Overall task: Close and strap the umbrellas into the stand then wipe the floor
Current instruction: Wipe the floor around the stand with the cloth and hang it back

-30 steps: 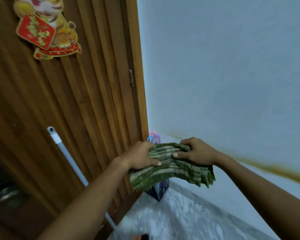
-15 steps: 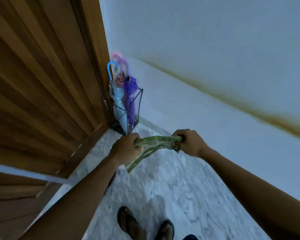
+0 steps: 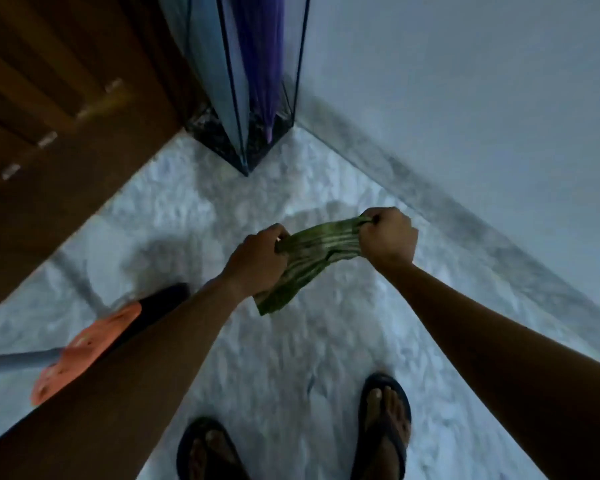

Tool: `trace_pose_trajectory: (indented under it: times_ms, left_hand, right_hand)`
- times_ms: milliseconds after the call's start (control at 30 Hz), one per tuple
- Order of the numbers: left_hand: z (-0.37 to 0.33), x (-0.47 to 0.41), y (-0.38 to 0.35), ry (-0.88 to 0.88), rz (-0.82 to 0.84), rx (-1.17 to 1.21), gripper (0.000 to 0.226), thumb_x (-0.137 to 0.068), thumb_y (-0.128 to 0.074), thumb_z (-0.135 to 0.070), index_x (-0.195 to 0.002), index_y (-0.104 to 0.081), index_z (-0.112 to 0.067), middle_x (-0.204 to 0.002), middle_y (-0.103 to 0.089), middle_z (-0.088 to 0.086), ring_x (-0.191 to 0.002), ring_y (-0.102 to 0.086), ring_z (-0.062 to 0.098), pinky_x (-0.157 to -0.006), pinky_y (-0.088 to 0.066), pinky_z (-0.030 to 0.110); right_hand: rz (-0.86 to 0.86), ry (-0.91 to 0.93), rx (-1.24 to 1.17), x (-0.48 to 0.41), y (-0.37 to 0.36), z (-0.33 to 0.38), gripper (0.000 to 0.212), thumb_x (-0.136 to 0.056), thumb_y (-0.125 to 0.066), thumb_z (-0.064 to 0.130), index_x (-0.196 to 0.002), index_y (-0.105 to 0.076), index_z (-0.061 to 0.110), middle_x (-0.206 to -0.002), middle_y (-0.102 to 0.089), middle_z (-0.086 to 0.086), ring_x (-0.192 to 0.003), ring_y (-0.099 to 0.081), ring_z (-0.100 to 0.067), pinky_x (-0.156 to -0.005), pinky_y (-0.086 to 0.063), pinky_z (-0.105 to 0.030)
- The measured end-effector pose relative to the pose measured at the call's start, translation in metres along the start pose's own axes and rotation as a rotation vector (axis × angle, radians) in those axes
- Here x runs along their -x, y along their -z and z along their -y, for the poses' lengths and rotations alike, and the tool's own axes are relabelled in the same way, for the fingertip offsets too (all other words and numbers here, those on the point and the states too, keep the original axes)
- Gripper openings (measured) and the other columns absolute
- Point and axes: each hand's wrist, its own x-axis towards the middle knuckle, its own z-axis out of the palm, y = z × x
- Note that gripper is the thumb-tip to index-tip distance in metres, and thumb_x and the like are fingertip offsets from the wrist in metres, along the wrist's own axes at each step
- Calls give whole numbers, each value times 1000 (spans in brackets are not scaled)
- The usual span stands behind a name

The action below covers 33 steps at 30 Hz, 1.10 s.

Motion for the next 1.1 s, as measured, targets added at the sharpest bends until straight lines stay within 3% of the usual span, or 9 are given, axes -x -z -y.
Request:
trace_pose_trajectory:
  times_ms: [100, 200, 300, 367, 500, 600, 767, 900, 1100]
  left_hand:
    - [36, -62, -25, 51, 12, 116, 17, -94, -45, -11, -98, -57, -23, -89, -63, 4, -83, -61, 22, -65, -46, 30]
    - [61, -110, -46, 87, 6, 217, 17, -94, -45, -9, -97, -61, -5, -95, -65, 16, -84, -60, 25, -70, -43, 32]
    - [69, -139, -62, 4, -71, 195, 17, -93, -46, -13, -89, -55, 1, -84, -61, 14, -78, -57, 24, -66, -42, 31]
    - [69, -148, -66, -90, -211, 1, 7, -91, -48, -16, -90, -52, -11, -80, -59, 4, -76, -58, 23, -62, -41, 30]
    - [73, -156, -75, -237, -460, -559, 75, -80, -64, -21, -148, -31, -26, -147, -37, 10, -133, -35, 33, -103, -30, 48]
    - [88, -157, -77, -444, -427, -650, 68, -88, -58, -24, -151, -33, -21, -156, -31, 9, -143, -29, 32, -112, -26, 48]
    - [122, -161, -93, -294, -236, -734, 76, -92, -2, -58, -159, -2, -20, -167, 7, 3, -154, 4, 29, -120, 0, 52]
    - [106, -174, -104, -303, -238, -726, 84, -90, -4, -66, -156, 15, -17, -164, 21, 7, -152, 19, 26, -117, 16, 53]
    - [98, -199, -109, -337, -424, -655, 78, -96, -11, -58, -158, -2, -12, -167, -1, 9, -154, 6, 25, -117, 17, 55]
  right_hand:
    - [29, -41, -74, -52, -54, -16, 21, -72, -44, 15, -61, -62, 21, -67, -62, -3, -72, -64, -32, -69, -51, -34]
    - [91, 17, -4, -103, -85, -27, 17, -72, -48, 21, -55, -45, 17, -59, -47, -1, -60, -50, -26, -54, -35, -28]
    - [80, 172, 196, -146, -100, -27, 20, -71, -52, 36, -69, -58, 17, -76, -57, -5, -75, -57, -27, -73, -45, -34]
    - [-59, 337, 364, -166, -113, -27, 34, -78, -55, 40, -99, -70, 18, -99, -65, -8, -96, -56, -29, -99, -38, -46]
    - [-241, 380, 366, -159, -143, -22, 64, -82, -58, 39, -143, -43, 28, -155, -31, -14, -140, -27, -39, -112, -18, -57]
    - [-156, 124, 87, -140, -172, -17, 73, -89, -54, 48, -153, -28, 25, -163, -16, -12, -148, -17, -38, -116, -15, -54]
    - [31, 14, 45, -147, -208, -25, 88, -96, -31, 70, -161, 7, 24, -168, 18, -8, -154, 16, -28, -123, 11, -51]
    - [20, 111, 170, -178, -205, -25, 82, -97, -22, 70, -161, 7, 27, -167, 20, -5, -154, 17, -25, -123, 12, -51]
    - [-13, 228, 299, -211, -201, -24, 79, -98, -21, 68, -161, 5, 28, -168, 15, -5, -155, 14, -26, -123, 12, -49]
